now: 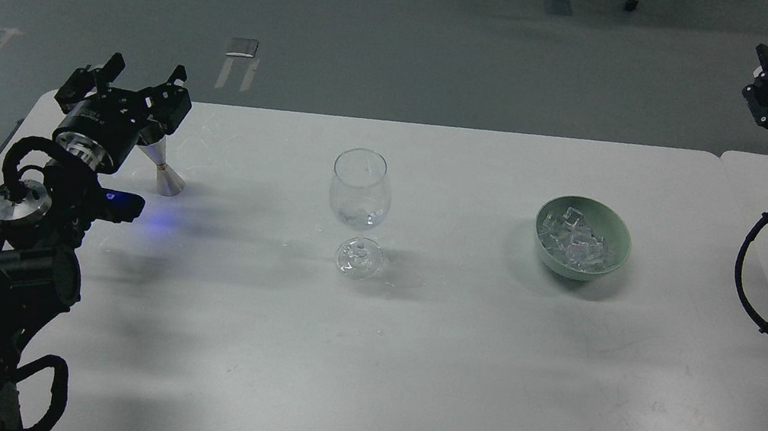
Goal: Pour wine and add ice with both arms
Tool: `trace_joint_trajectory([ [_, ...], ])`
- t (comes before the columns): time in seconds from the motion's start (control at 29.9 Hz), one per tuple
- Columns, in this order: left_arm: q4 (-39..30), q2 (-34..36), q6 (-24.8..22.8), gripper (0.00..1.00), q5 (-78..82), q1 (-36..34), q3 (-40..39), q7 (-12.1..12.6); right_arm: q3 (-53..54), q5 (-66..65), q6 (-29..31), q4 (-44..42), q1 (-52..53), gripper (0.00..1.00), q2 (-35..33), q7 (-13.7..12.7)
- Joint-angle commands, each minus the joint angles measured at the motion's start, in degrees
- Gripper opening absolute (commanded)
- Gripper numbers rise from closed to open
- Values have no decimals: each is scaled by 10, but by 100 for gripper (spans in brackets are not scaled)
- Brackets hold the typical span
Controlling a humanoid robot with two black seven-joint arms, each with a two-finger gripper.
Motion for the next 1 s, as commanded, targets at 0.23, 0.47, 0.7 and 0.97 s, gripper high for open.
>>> trace_joint_trajectory([
  [0.23,-37,43,-30,97,56,-77,114,-1,-1,0,4,32,14,100,-31,-5],
  [0.47,-41,43,-31,97,194,-110,142,-25,-12,-1,6,32,23,100,-53,-5],
  [0.7,-62,51,-6,98,193,-118,142,-22,-27,-11,12,35,22,100,-108,-4],
  [0.97,-86,84,12,97,196,-77,139,-31,-152,-16,15,34,79,100,-163,-1],
])
